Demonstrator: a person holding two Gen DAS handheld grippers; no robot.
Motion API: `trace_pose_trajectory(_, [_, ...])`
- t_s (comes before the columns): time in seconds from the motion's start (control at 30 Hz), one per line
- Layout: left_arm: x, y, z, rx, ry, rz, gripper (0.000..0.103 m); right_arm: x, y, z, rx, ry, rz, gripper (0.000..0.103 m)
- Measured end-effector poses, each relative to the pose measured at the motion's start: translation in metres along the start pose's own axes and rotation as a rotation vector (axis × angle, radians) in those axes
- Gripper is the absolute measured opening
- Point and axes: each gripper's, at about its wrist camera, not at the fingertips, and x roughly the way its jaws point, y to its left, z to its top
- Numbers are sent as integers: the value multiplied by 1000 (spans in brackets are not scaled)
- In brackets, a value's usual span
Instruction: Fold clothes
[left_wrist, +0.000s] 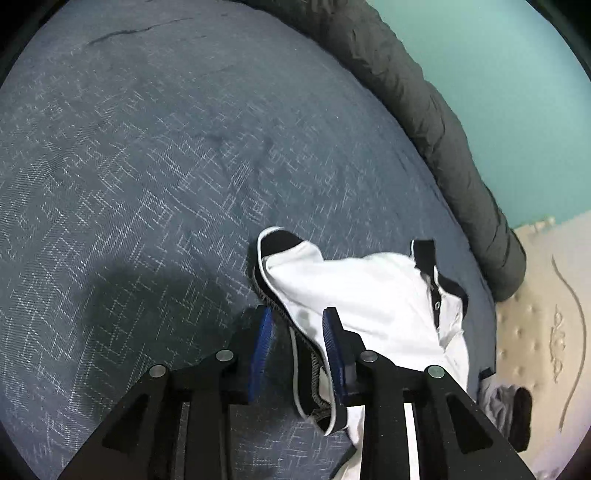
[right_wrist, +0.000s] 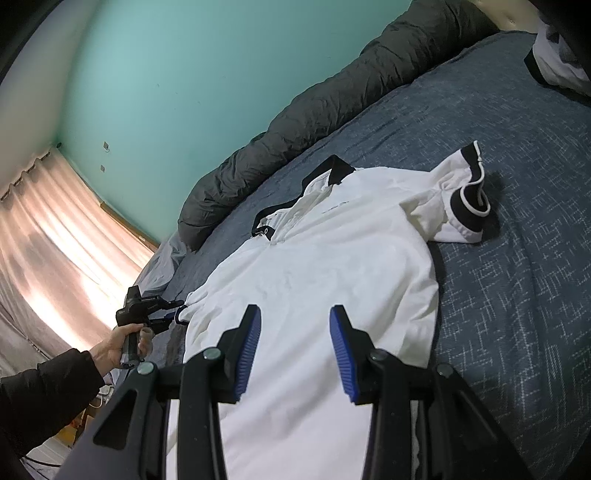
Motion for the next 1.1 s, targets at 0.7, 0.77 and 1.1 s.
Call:
trace_pose_trajectory(0.7, [-4, 51, -17, -32, 7, -23, 2, 3, 1, 1, -7, 6, 3, 39])
trace_pose_trajectory(0.77, [-9, 45, -17, -18, -18, -47, 3, 3, 1, 1, -8, 6, 2, 39])
trace_pose_trajectory(1.1, [-53, 33, -63, 52, -179, 17, 33, -1, 0, 4, -11, -2, -53, 45])
